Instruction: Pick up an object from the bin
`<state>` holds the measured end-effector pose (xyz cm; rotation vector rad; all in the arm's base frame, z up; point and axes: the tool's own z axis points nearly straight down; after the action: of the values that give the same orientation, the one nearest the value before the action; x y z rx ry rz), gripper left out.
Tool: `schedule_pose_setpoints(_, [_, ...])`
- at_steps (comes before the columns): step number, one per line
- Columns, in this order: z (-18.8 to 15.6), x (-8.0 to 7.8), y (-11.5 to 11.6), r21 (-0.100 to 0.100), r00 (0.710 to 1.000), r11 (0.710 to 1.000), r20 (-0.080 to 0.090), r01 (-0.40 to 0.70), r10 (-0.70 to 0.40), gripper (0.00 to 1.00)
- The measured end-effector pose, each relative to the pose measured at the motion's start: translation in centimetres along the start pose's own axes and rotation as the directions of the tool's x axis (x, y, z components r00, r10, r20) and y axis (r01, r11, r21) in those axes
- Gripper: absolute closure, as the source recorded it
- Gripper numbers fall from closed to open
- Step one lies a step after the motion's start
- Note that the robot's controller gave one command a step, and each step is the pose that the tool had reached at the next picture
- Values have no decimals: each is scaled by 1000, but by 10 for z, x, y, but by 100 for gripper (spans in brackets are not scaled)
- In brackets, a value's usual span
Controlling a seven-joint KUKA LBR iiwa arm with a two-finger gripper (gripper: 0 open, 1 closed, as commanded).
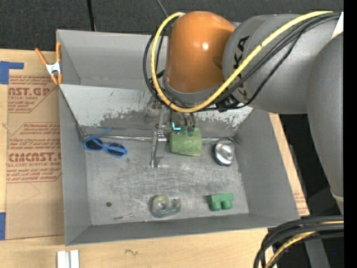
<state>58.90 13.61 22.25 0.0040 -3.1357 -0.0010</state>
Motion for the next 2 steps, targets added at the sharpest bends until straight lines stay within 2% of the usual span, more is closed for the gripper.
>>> schedule_pose_setpoints(1, [104, 6, 46, 1, 954, 954, 2, 301, -301, 0])
schedule_pose_setpoints(2, [143, -1, 44, 1, 938, 938, 18, 345, -345, 0])
